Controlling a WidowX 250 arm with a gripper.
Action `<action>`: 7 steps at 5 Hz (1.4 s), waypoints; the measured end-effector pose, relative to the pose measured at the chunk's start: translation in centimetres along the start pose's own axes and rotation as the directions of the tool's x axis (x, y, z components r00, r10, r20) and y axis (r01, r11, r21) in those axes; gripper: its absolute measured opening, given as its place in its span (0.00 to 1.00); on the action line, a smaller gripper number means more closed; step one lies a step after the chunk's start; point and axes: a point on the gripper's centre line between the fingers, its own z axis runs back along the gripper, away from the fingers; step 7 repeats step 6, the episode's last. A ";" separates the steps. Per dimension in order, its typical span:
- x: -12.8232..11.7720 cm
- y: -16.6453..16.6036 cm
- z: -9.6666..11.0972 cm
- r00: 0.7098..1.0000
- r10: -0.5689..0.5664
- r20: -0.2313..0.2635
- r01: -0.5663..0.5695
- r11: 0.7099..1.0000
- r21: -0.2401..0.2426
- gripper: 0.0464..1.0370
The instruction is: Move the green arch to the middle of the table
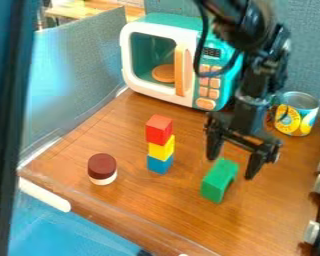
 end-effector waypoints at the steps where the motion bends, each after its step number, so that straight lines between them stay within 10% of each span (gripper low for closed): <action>1: -1.3 0.1 1.9 1.000 -0.002 -0.030 0.003 1.000 0.026 0.96; 4: -4.6 -1.9 3.2 0.980 -0.146 -0.132 0.139 0.988 -0.061 0.96; 7: -4.6 -1.8 3.2 0.981 -0.145 -0.132 0.137 0.989 -0.062 0.96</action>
